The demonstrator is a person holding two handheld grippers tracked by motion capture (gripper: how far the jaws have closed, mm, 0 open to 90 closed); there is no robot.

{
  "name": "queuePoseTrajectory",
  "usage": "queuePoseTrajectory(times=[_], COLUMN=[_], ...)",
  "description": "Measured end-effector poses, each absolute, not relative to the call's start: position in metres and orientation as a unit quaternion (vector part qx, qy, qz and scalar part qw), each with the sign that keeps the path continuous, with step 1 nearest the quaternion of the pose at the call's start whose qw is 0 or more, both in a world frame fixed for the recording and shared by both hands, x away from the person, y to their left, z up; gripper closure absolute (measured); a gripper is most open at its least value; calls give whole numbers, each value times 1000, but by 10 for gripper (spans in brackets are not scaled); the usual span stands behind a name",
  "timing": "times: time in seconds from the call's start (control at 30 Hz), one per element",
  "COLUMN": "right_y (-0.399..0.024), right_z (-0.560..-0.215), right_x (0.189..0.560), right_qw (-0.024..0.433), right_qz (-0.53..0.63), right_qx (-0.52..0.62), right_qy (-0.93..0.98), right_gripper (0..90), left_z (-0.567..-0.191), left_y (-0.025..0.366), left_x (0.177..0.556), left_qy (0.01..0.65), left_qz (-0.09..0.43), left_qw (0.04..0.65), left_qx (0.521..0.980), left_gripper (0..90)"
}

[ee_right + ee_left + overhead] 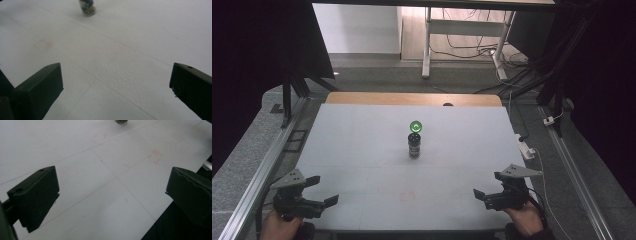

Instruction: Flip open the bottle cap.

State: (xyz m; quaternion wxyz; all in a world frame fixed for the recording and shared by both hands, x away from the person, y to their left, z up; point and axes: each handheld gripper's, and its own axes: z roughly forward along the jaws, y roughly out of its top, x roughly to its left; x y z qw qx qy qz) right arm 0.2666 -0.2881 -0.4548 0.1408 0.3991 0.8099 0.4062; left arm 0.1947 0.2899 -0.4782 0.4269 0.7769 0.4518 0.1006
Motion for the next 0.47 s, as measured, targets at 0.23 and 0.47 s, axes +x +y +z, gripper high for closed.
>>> queuePoseTrajectory(times=[0.23,0.47], right_y=[-304,-307], right_z=[-458,-458], right_x=[256,254], right_qw=[135,137], right_qz=[400,393], right_qx=[429,434], right_qy=[799,799], right_gripper=[0,0], left_z=[-480,-480], left_y=[294,294], left_x=[190,192], left_qy=[466,470], left_qz=[108,103], left_qw=[404,400], left_qx=[780,780], left_gripper=[0,0])
